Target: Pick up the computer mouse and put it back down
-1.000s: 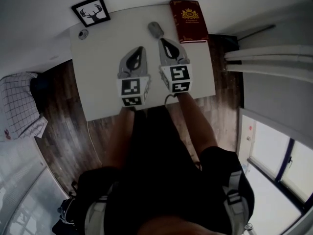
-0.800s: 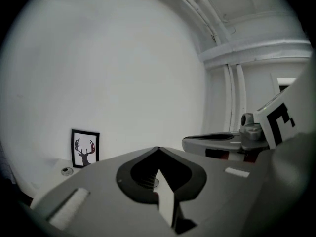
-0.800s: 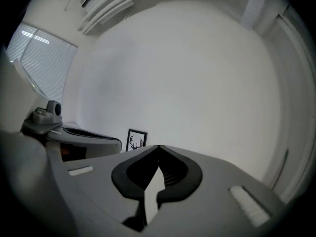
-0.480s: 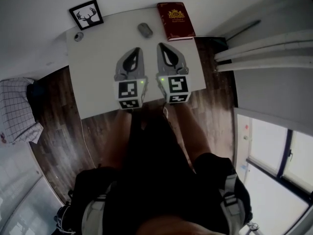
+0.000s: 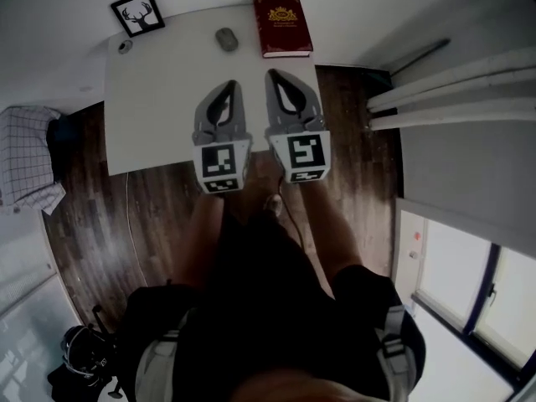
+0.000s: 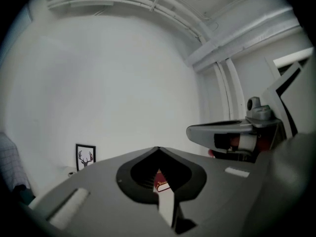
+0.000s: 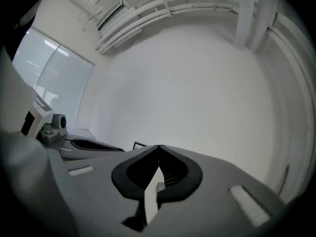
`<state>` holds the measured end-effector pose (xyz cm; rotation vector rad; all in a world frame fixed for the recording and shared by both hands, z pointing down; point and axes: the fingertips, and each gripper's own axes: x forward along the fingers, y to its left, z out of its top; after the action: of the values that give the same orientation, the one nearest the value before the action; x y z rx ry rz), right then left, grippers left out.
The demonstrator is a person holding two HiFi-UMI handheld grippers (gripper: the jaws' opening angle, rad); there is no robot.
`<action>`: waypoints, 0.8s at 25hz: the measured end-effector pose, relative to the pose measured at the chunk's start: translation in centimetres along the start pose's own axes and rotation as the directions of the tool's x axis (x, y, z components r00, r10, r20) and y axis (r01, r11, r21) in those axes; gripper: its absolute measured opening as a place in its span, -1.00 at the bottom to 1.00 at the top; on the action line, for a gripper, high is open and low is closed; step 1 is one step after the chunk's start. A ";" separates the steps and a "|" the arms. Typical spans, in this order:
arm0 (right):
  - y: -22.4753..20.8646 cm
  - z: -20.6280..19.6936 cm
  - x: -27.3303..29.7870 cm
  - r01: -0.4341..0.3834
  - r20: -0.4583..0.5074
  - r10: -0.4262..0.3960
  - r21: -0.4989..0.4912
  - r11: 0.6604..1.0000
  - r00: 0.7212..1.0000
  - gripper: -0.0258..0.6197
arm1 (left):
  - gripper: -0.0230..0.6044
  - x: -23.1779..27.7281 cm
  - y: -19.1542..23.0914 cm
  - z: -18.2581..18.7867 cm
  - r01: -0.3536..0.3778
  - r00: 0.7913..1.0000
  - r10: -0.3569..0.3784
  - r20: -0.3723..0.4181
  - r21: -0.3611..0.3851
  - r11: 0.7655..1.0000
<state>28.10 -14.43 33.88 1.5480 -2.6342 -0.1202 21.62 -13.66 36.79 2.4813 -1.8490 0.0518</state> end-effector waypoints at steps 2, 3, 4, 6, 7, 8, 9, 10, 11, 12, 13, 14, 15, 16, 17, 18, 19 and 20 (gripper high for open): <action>-0.8 0.7 -2.4 -0.027 0.015 0.027 -0.022 0.999 1.000 -0.88 | -0.93 -1.5 -2.4 0.5 -0.022 1.000 0.022 0.007 0.025 0.999; -1.2 1.1 -3.4 -0.038 0.026 0.038 -0.029 0.999 0.999 -0.88 | -0.93 -2.1 -3.4 0.9 -0.032 0.999 0.031 0.012 0.030 0.999; -1.5 1.5 -4.5 -0.048 0.039 0.049 -0.033 0.998 0.998 -0.88 | -0.93 -2.8 -4.4 1.2 -0.041 0.999 0.040 0.017 0.032 0.999; -1.9 2.3 -6.7 -0.065 0.064 0.067 -0.034 0.997 0.996 -0.88 | -0.93 -4.0 -6.2 2.0 -0.054 0.998 0.053 0.026 0.039 0.998; -2.0 2.6 -7.8 -0.071 0.074 0.073 -0.031 0.997 0.995 -0.88 | -0.93 -4.6 -7.1 2.4 -0.056 0.998 0.055 0.031 0.042 0.998; -2.1 2.9 -8.8 -0.075 0.082 0.077 -0.028 0.997 0.994 -0.88 | -0.93 -5.2 -7.9 2.8 -0.055 0.998 0.054 0.038 0.044 0.998; -2.2 3.3 -9.7 -0.077 0.090 0.079 -0.028 0.997 0.993 -0.88 | -0.93 -5.7 -8.6 3.3 -0.054 0.998 0.052 0.046 0.046 0.997; -2.1 3.7 -10.4 -0.079 0.097 0.082 -0.032 0.996 0.992 -0.88 | -0.93 -6.2 -9.0 3.8 -0.056 0.997 0.053 0.056 0.051 0.997; -1.9 4.0 -11.1 -0.080 0.105 0.084 -0.037 0.996 0.991 -0.88 | -0.93 -6.8 -9.4 4.2 -0.060 0.996 0.056 0.068 0.059 0.996; -1.7 4.3 -11.8 -0.082 0.111 0.086 -0.043 0.996 0.990 -0.88 | -0.93 -7.4 -9.7 4.6 -0.064 0.995 0.058 0.079 0.069 0.996; -1.3 4.5 -12.4 -0.082 0.114 0.087 -0.048 0.995 0.990 -0.88 | -0.93 -8.1 -10.0 5.1 -0.066 0.994 0.060 0.088 0.076 0.995; -0.8 4.7 -13.0 -0.082 0.114 0.087 -0.051 0.995 0.990 -0.88 | -0.93 -8.9 -10.2 5.6 -0.065 0.994 0.058 0.092 0.080 0.995; -0.3 4.9 -13.5 -0.079 0.114 0.085 -0.052 0.995 0.990 -0.88 | -0.93 -9.7 -10.4 6.1 -0.061 0.994 0.054 0.093 0.078 0.995; 0.2 5.2 -13.9 -0.075 0.113 0.081 -0.053 0.996 0.990 -0.88 | -0.93 -10.3 -10.3 6.5 -0.054 0.994 0.047 0.096 0.070 0.996; 0.7 5.4 -14.2 -0.068 0.114 0.074 -0.054 0.996 0.991 -0.88 | -0.93 -10.9 -10.2 6.9 -0.045 0.994 0.039 0.102 0.060 0.997; 1.2 5.7 -14.4 -0.060 0.115 0.066 -0.056 0.997 0.991 -0.88 | -0.93 -11.3 -9.9 7.3 -0.034 0.993 0.028 0.111 0.051 0.998; 1.6 6.0 -14.6 -0.050 0.118 0.057 -0.058 0.997 0.991 -0.88 | -0.93 -11.6 -9.7 7.5 -0.022 0.992 0.017 0.122 0.042 0.999; 2.1 6.2 -14.9 -0.042 0.123 0.049 -0.059 0.997 0.991 -0.88 | -0.93 -12.0 -9.5 7.7 -0.013 0.991 0.008 0.133 0.033 0.999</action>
<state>32.76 -0.26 27.43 1.5092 -2.7320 -0.2950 27.26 0.09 28.28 2.5560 -1.9260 -0.0851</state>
